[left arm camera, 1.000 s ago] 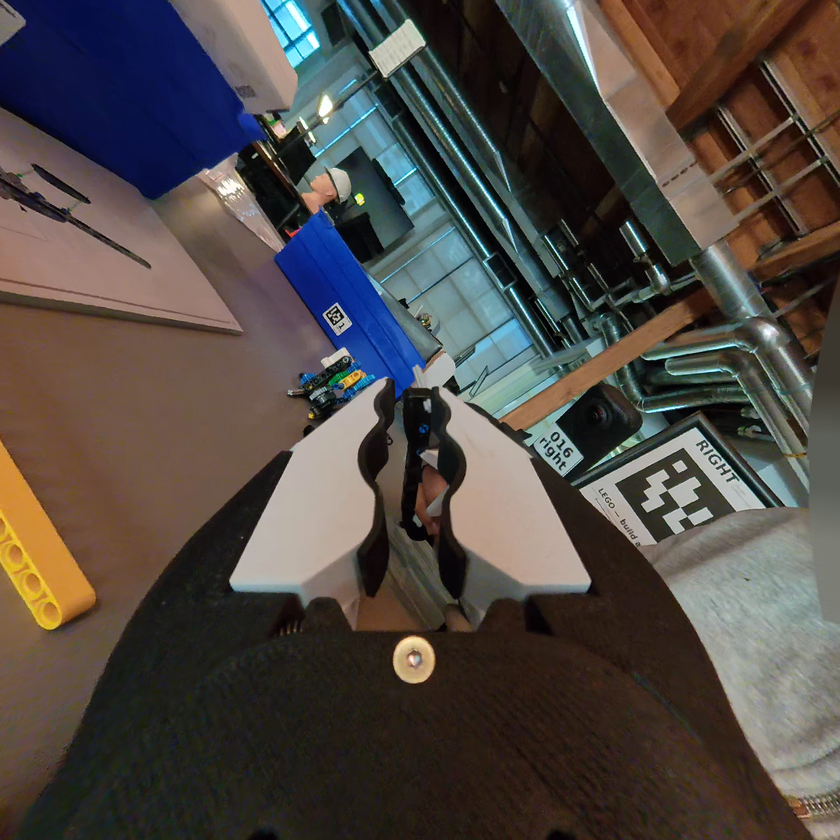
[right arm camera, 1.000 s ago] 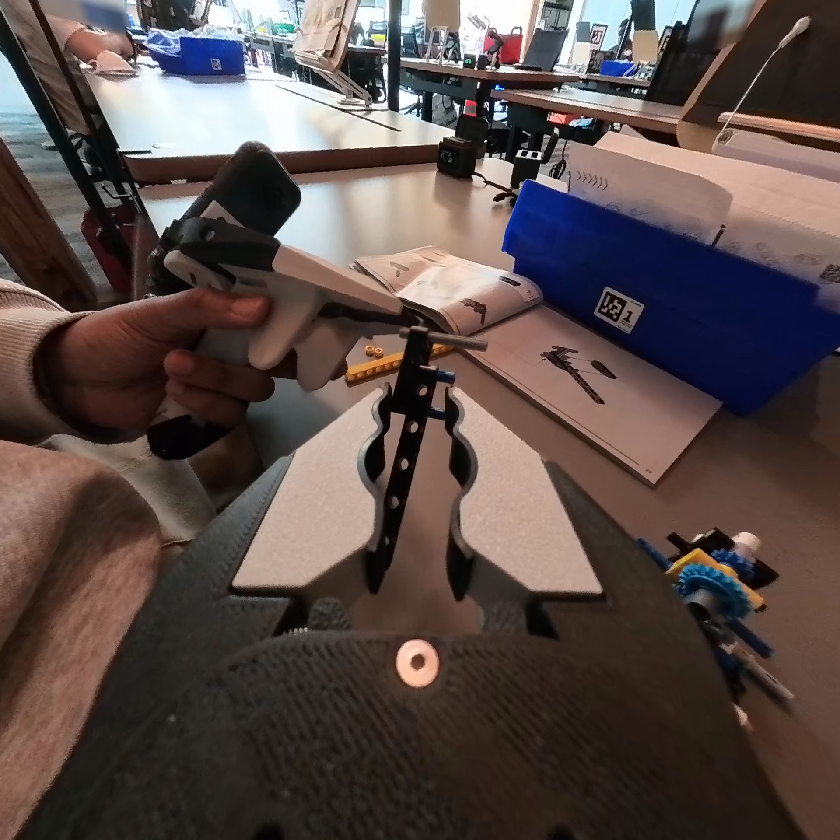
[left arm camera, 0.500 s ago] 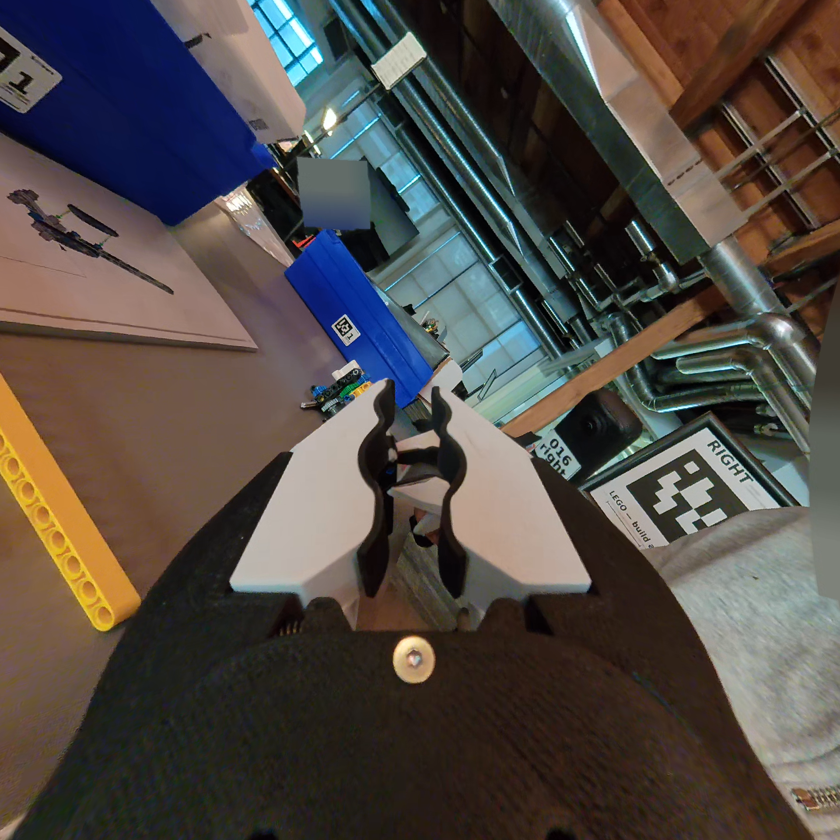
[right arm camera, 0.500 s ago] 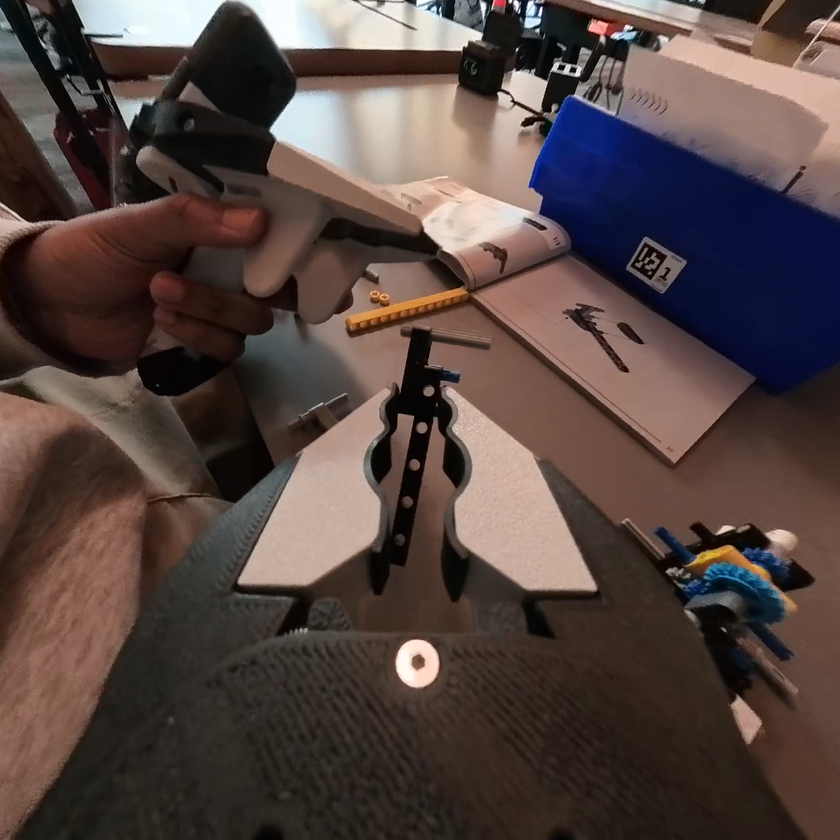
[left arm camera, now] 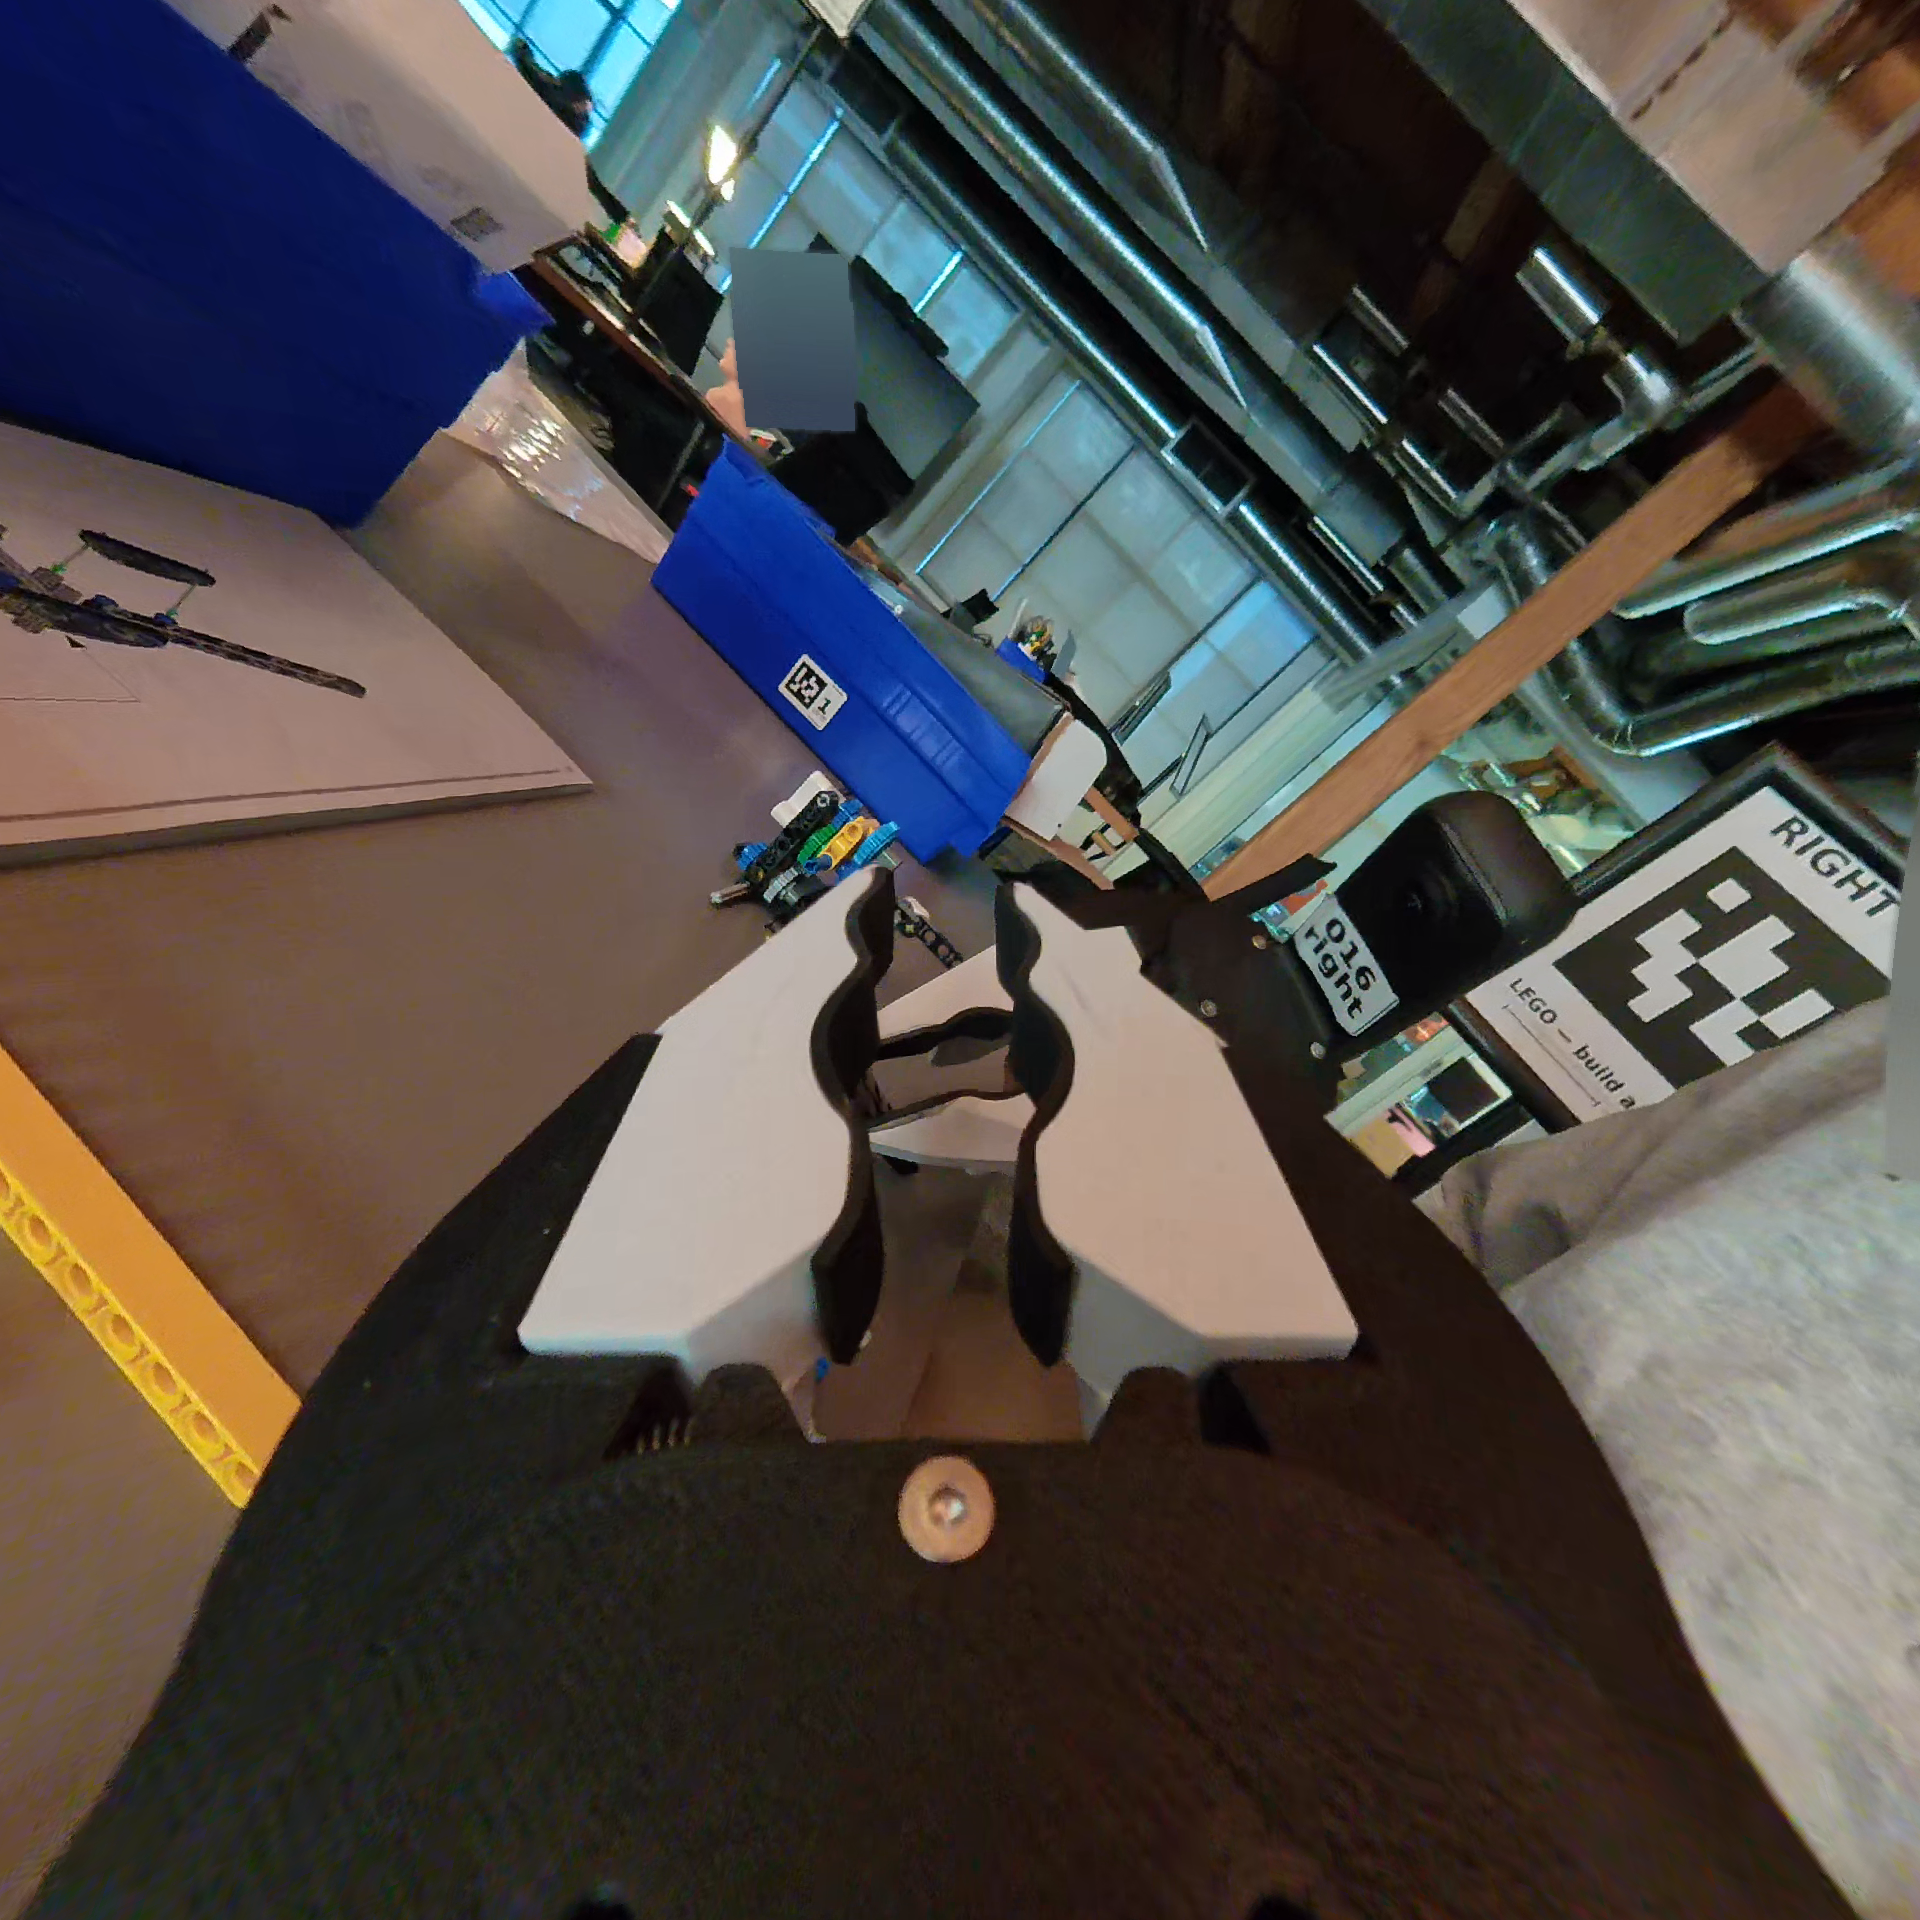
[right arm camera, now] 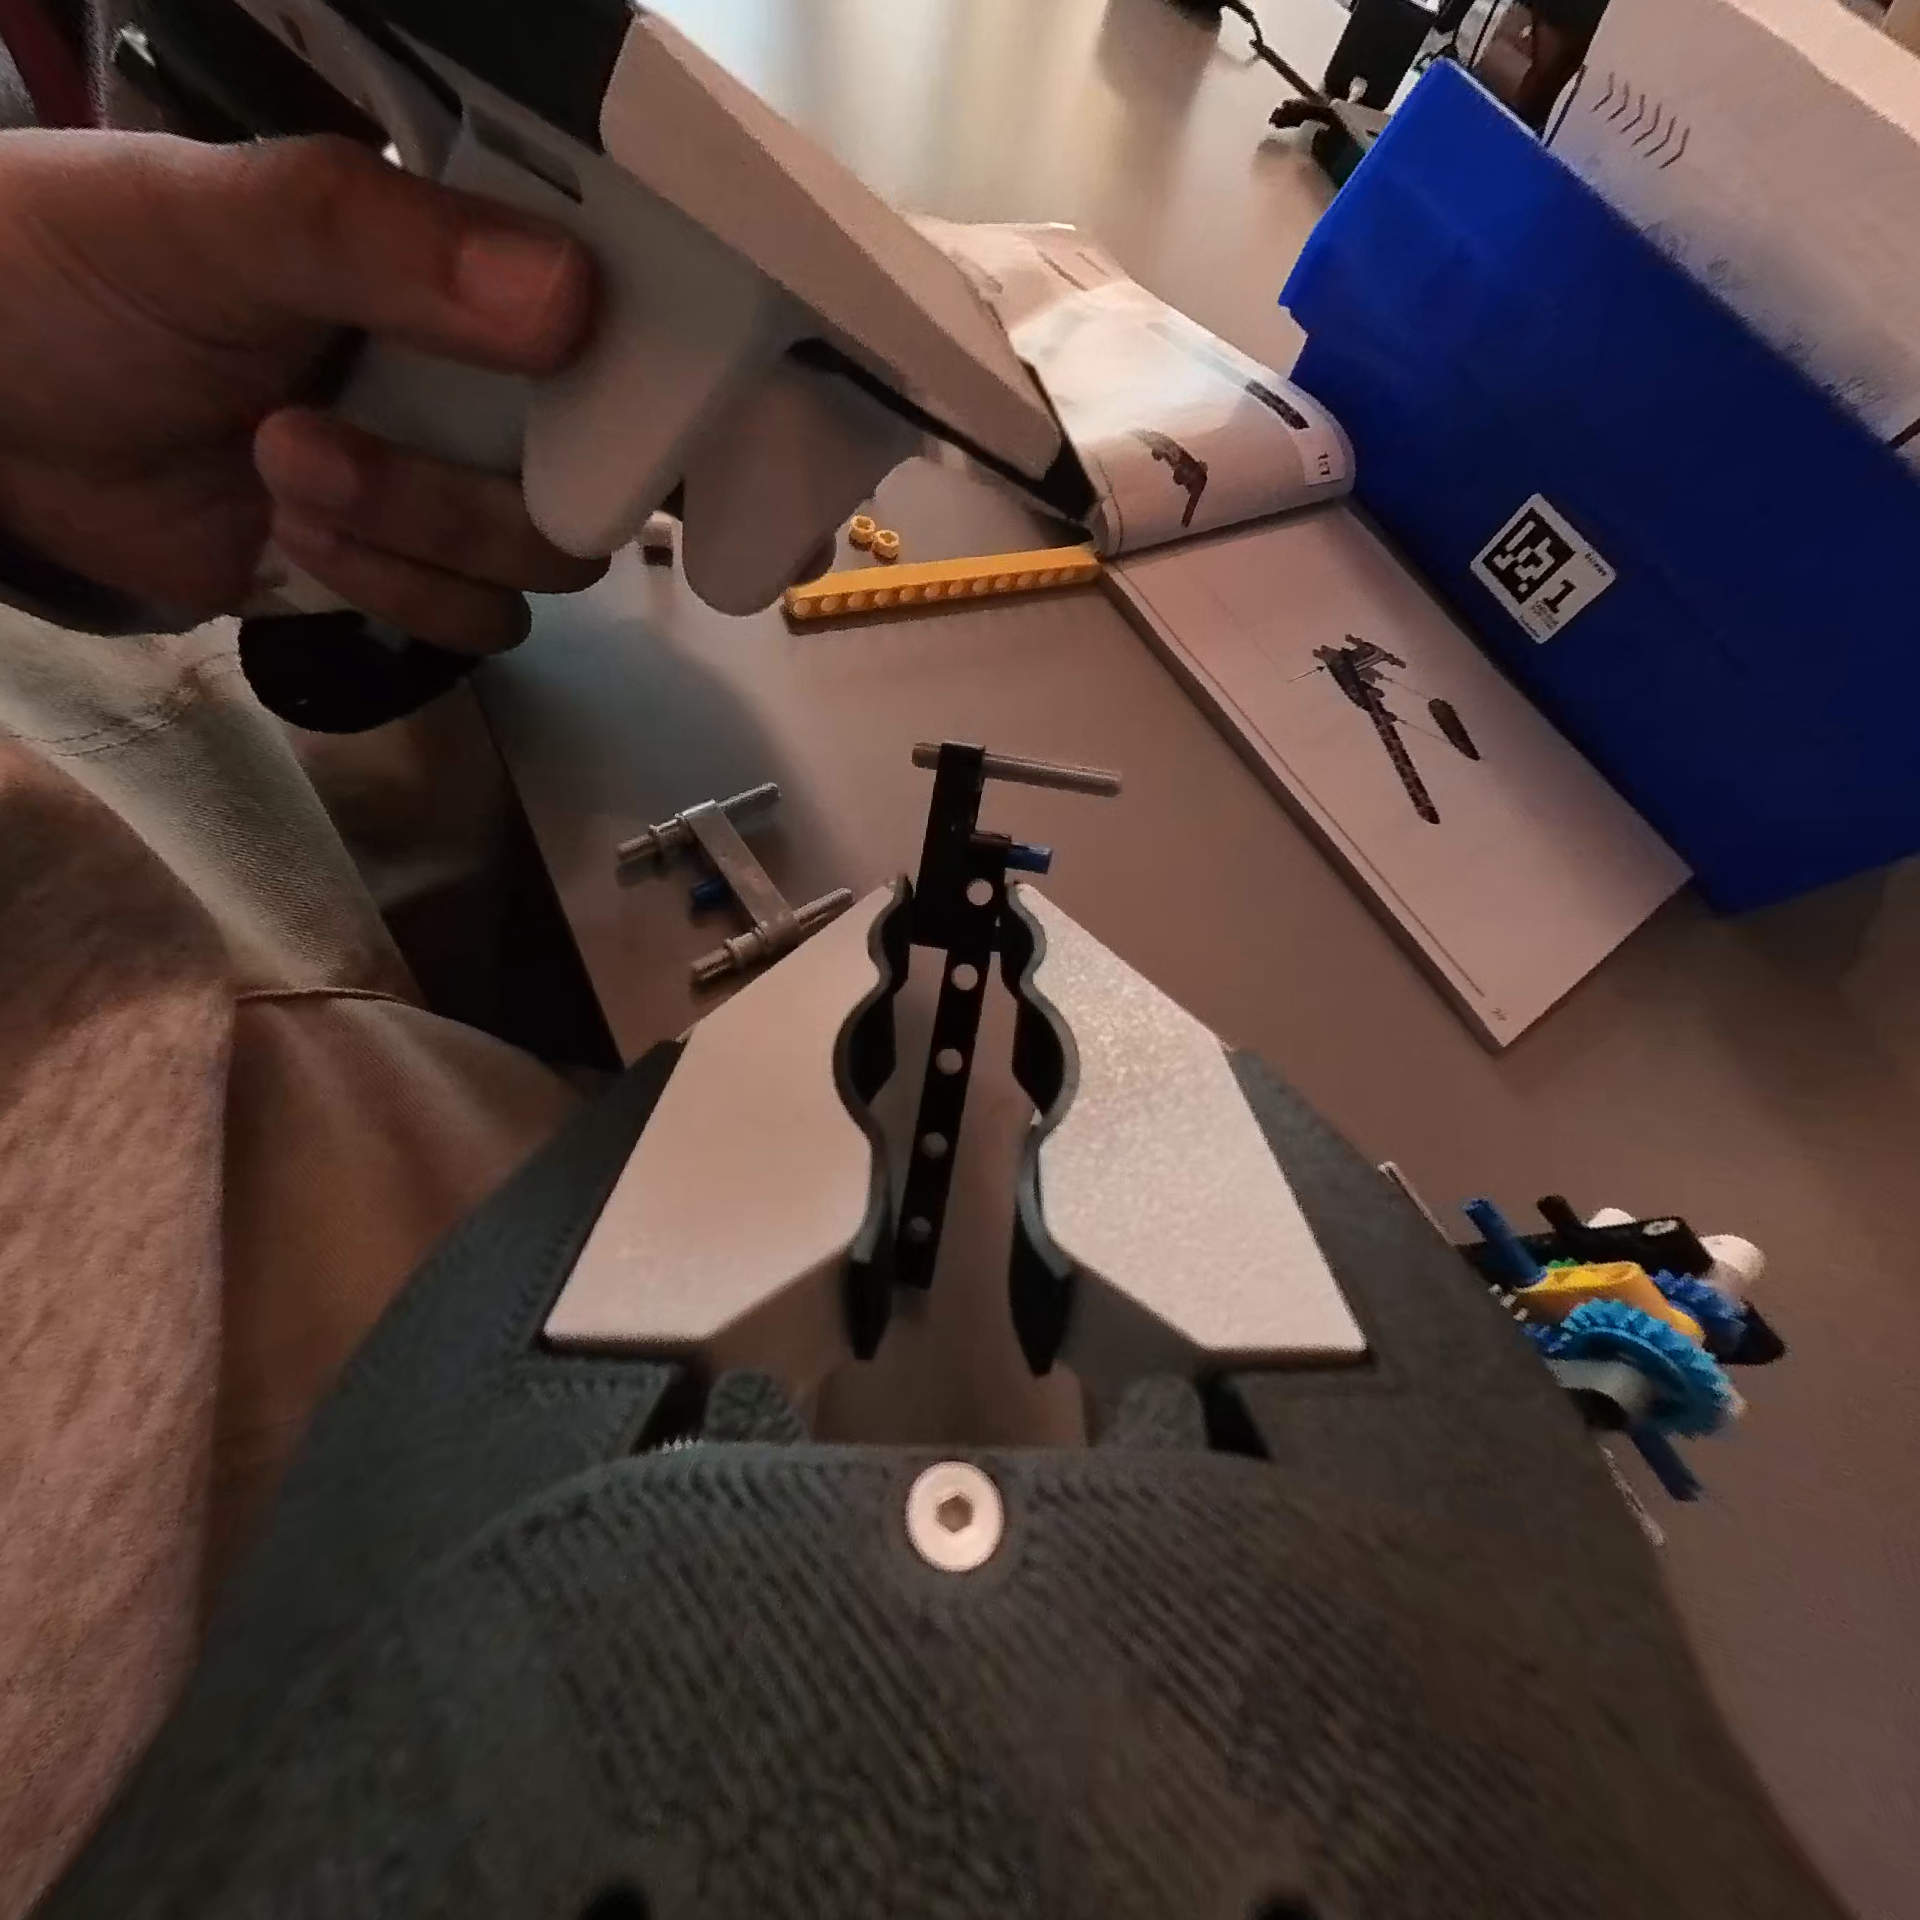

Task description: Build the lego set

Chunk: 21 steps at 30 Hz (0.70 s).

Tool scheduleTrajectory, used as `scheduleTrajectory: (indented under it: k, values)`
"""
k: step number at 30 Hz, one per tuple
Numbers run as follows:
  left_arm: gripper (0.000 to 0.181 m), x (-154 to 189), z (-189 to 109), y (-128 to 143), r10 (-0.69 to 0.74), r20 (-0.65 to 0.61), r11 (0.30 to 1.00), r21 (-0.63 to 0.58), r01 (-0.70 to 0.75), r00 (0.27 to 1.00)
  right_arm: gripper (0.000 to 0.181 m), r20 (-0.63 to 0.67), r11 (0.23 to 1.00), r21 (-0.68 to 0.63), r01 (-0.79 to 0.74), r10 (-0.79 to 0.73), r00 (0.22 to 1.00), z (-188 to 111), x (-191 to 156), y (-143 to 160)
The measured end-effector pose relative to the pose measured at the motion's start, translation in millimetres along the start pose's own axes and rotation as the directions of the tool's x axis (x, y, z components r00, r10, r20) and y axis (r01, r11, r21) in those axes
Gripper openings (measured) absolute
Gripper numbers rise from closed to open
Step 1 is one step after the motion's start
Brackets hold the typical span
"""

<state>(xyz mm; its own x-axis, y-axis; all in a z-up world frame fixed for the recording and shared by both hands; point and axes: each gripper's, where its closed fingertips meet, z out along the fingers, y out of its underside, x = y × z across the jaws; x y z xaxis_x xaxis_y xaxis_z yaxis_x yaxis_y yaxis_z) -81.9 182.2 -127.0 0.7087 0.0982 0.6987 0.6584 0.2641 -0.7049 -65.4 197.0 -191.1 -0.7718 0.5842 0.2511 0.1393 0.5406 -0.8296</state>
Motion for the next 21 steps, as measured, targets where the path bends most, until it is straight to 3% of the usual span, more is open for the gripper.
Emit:
scheduleTrajectory:
  k: [21]
  values:
    - [0.017, -3.6, 1.9, 6.2, -0.008, 0.008, 0.999, -0.030, 0.009, 1.000, 0.016, 0.055, 1.000, -0.024, -0.015, 0.016, 0.998, 0.5, -7.1, 6.3]
